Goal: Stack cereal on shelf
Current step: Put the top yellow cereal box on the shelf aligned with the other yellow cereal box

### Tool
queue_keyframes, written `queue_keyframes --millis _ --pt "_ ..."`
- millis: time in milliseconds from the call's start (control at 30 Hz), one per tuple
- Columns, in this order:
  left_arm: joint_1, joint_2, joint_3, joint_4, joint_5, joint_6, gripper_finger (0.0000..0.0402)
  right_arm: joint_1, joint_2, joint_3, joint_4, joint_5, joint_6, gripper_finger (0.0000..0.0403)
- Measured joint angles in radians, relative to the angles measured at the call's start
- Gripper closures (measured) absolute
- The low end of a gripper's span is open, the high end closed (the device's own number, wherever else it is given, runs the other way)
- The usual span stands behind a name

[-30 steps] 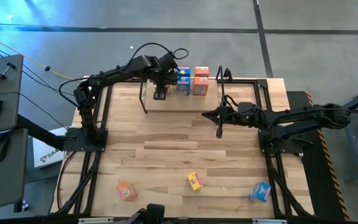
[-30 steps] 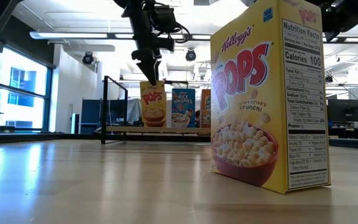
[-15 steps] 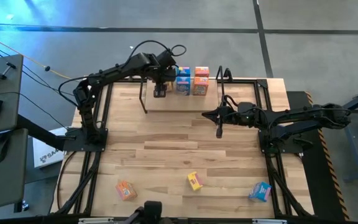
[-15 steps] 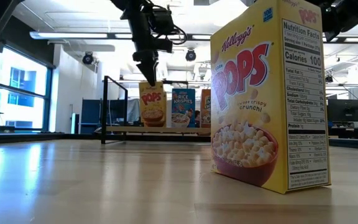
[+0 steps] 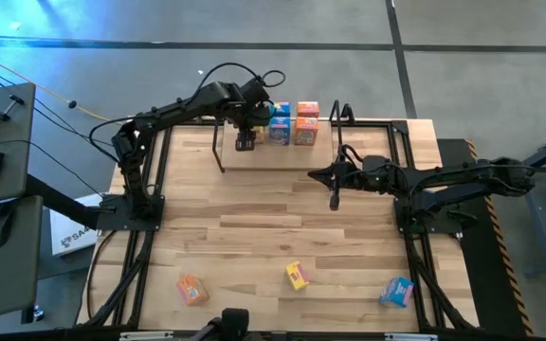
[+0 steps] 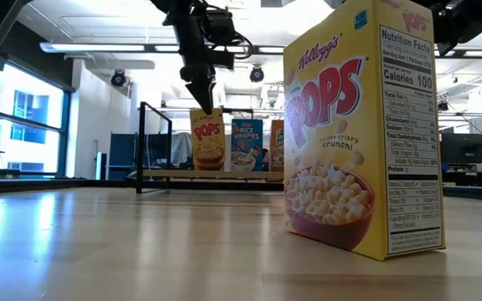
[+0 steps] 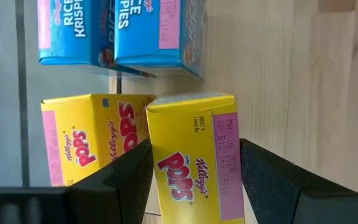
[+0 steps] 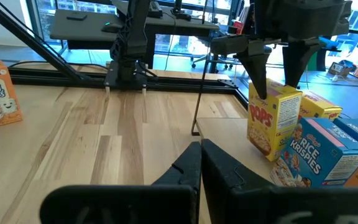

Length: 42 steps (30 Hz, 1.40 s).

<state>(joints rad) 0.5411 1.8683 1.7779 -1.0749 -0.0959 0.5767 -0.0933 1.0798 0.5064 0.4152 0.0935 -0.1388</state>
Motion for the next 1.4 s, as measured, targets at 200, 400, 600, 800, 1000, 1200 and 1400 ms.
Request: queue_keyframes --millis 200,400,600,800,1000,1200,1400 --pt "0.015 0.000 0.000 0.000 0.008 -0.040 0.0190 0.000 0.000 0.000 0.000 0.000 0.000 0.0403" --pt "0.016 0.000 0.000 0.000 0.006 -0.050 0.0190 0.000 0.000 0.000 0.000 0.000 0.000 0.0403" --pt "0.016 0.000 0.000 0.005 0.005 -0.051 0.0190 0.000 0.000 0.000 0.001 0.000 0.000 0.0403" --pt "0.016 0.000 0.000 0.007 0.005 -0.058 0.0190 0.000 0.000 -0.001 0.001 0.000 0.000 0.0403" --pt "0.018 0.000 0.000 0.012 0.003 -0.071 0.0190 0.000 0.000 -0.001 0.001 0.000 0.000 0.0403" --pt "0.018 0.000 0.000 0.013 0.002 -0.086 0.0191 0.000 0.000 -0.001 0.004 0.000 0.000 0.0403" --pt "0.015 0.000 0.000 0.013 0.002 -0.087 0.0190 0.000 0.000 -0.001 0.009 0.000 0.000 0.0403"
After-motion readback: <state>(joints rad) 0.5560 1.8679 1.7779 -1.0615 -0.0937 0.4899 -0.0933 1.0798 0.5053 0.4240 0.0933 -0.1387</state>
